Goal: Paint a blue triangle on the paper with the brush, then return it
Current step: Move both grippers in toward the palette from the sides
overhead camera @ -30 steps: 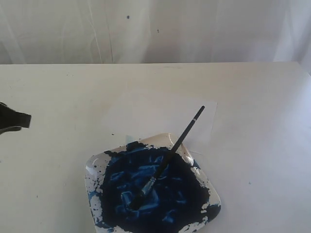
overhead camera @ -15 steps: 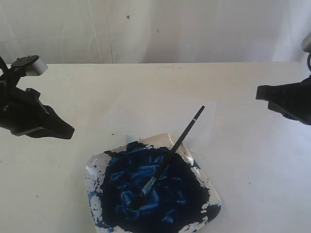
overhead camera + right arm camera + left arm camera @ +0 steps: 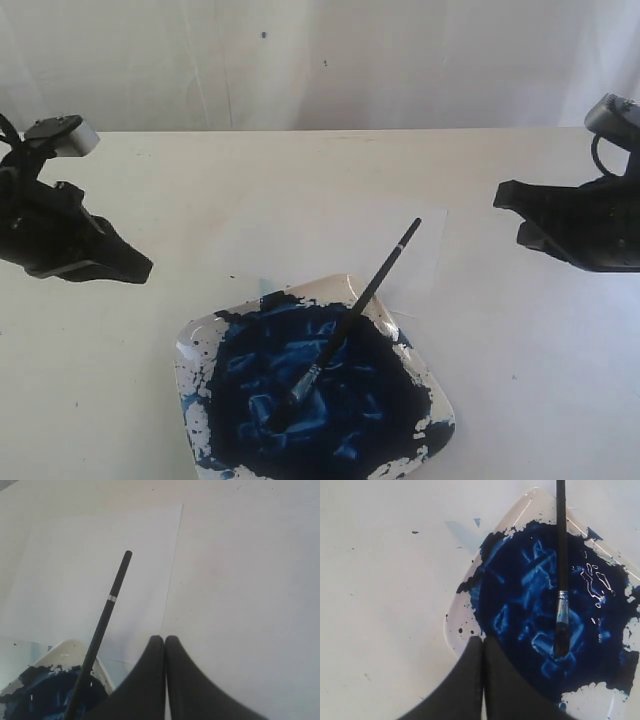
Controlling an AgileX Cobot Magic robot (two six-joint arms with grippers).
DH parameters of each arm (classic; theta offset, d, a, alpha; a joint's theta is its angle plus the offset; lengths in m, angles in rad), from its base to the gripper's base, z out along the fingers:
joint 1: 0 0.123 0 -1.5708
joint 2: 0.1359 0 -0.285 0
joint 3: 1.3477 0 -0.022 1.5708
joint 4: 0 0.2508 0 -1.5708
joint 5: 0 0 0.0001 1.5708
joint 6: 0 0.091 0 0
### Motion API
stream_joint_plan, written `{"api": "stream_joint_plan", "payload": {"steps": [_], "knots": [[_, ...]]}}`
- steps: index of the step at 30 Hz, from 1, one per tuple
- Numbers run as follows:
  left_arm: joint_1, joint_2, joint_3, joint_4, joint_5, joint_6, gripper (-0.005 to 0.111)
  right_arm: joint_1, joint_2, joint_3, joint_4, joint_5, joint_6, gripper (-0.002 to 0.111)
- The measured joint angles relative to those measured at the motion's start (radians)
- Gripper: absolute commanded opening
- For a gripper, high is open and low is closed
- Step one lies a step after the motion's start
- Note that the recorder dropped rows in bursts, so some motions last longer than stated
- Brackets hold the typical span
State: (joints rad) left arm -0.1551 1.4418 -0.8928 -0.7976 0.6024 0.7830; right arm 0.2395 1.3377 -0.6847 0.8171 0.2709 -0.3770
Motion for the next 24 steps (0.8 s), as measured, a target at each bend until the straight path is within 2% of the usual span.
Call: {"api": "stream_joint_plan", "payload": {"steps": [5, 9, 13, 21, 24], "knots": [[0.0, 0.036, 0.0, -0.039, -0.013, 0.039, 0.0, 0.0, 0.0, 0.0, 0.041, 0.002, 0.0, 0.0], [0.0, 0.083, 0.0, -0.145, -0.014, 0.144, 0.0, 0.0, 0.0, 0.0, 0.045, 0.002, 0.0, 0.0], [0.0, 0.131, 0.0, -0.322, -0.033, 0.315, 0.0, 0.0, 0.0, 0.0, 0.049, 0.002, 0.0, 0.0], [0.0, 0.237, 0.0, -0.772, -0.056, 0.651, 0.0, 0.0, 0.0, 0.0, 0.049, 0.002, 0.0, 0.0], [0.0, 0.275, -0.002, -0.879, -0.056, 0.753, 0.0, 0.0, 0.0, 0.0, 0.049, 0.002, 0.0, 0.0]]}}
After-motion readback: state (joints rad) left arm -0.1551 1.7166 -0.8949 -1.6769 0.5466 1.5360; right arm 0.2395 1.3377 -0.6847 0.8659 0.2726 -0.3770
